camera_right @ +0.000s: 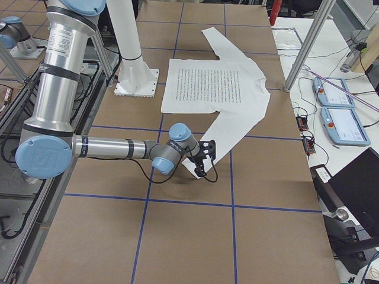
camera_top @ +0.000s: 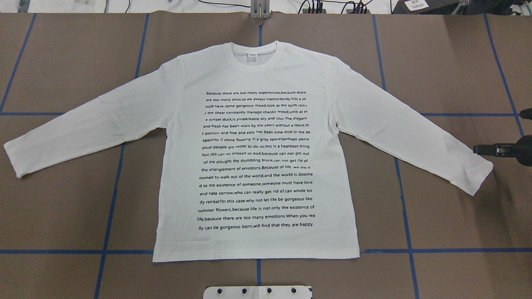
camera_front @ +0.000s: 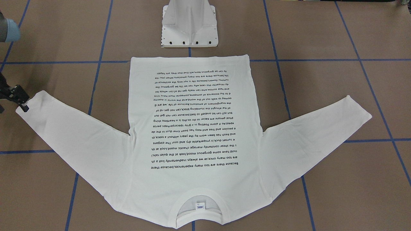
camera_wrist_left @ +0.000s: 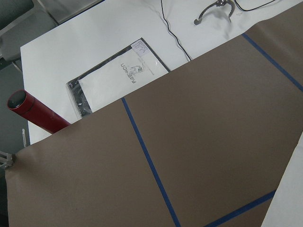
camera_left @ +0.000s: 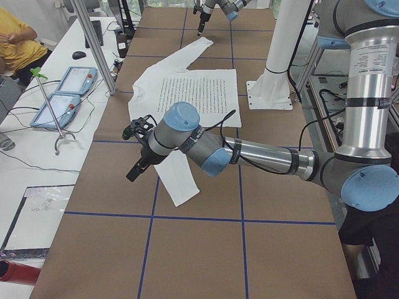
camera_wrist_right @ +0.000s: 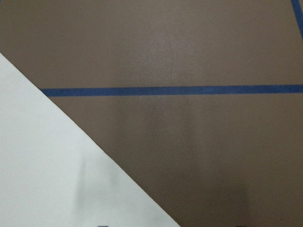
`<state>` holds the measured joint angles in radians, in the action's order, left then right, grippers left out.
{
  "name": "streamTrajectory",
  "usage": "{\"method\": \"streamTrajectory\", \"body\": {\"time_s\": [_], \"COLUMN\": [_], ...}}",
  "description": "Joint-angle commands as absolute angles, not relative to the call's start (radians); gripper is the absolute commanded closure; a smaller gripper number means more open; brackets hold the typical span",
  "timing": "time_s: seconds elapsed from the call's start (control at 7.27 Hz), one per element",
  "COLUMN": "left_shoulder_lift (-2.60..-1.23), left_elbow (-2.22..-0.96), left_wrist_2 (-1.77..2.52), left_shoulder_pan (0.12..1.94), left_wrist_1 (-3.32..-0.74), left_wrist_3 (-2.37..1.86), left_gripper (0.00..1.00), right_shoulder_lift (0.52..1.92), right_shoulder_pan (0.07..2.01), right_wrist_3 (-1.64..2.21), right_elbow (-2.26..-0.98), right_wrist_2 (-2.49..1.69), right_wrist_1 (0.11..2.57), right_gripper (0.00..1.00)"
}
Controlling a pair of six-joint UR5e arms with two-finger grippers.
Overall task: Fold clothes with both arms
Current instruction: 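Move the right gripper toward the sleeve nearest it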
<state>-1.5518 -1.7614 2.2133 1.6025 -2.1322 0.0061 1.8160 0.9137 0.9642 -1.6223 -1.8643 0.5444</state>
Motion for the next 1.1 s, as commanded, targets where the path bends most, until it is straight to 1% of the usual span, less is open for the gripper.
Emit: {"method": "streamTrajectory", "body": {"time_s": [0.0,0.14,0.69,0.96], "left_shoulder_lift": [-1.552,-1.552,-1.551,-1.551], "left_elbow": [-1.763,-1.763,-1.763,-1.763], "left_wrist_2": [2.214,2.214,2.214,2.214], "left_shoulder_pan": [1.601,1.601,1.603,1.603], "left_wrist_1": [-2.132,-2.132,-2.132,-2.132], "left_wrist_3": [0.006,0.006,0.006,0.008], "left_gripper": [0.00,0.00,0.00,0.00], "right_shoulder_lift": [1.821,1.822,1.833,1.835], "right_shoulder_pan": [0.900,0.900,0.878,0.864], "right_wrist_3": [0.971,0.971,0.968,0.968], "right_elbow": [-1.519,-1.514,-1.516,-1.516], "right_wrist_2": [-1.853,-1.855,-1.858,-1.856], "right_wrist_1": [0.401,0.394,0.393,0.380], "right_gripper": [0.18,0.21,0.40,0.42]}}
